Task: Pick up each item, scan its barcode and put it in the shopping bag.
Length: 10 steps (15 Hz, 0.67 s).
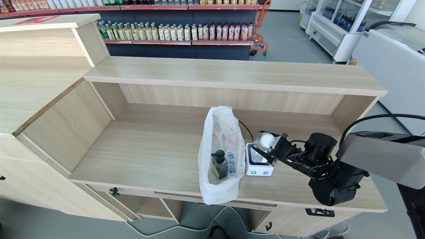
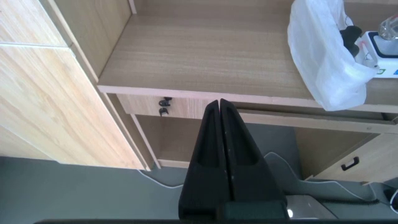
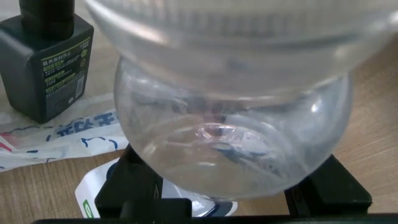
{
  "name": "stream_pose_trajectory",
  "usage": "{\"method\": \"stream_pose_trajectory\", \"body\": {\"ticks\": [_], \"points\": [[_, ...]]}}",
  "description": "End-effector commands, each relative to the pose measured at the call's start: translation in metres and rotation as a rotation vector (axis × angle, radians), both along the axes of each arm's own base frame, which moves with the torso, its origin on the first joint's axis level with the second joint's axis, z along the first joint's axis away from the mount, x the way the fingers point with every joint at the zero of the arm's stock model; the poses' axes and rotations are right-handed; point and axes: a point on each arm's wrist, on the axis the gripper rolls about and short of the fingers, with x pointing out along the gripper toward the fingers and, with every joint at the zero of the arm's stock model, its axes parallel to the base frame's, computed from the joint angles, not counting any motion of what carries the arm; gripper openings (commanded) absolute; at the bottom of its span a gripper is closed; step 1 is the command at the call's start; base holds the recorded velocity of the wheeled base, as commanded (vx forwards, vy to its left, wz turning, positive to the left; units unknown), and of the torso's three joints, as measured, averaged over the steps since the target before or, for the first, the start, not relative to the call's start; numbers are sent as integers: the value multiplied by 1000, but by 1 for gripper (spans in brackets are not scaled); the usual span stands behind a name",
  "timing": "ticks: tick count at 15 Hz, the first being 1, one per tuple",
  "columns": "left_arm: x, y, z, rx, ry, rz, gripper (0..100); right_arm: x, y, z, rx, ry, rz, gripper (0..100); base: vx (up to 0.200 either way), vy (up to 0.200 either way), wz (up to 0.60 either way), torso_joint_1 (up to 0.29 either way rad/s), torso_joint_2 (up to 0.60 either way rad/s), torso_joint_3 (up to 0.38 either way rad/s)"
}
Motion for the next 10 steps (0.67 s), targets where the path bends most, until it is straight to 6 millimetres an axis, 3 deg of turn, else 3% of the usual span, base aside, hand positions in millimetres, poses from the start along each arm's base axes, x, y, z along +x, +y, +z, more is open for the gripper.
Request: {"method": "stream_pose_trajectory", "body": {"ticks": [1, 4, 6, 8, 10], "points": [[0, 0, 0, 0, -1, -1, 0, 2, 1, 1, 2, -5, 1, 0, 0, 0, 0, 0, 0, 0], [0, 0, 0, 0, 0, 1, 0, 1, 1, 4, 5, -14, 2, 0, 0, 0, 0, 0, 0, 0], [0, 0, 0, 0, 0, -1, 0, 1, -2, 19, 17, -46, -5, 0, 0, 0, 0, 0, 0, 0], [0, 0, 0, 0, 0, -1, 0, -9, -9, 43, 66, -49, -15, 0, 0, 0, 0, 0, 0, 0], [0, 0, 0, 0, 0, 1, 0, -32, -24, 87, 160, -60, -50, 0, 0, 0, 0, 0, 0, 0]]}}
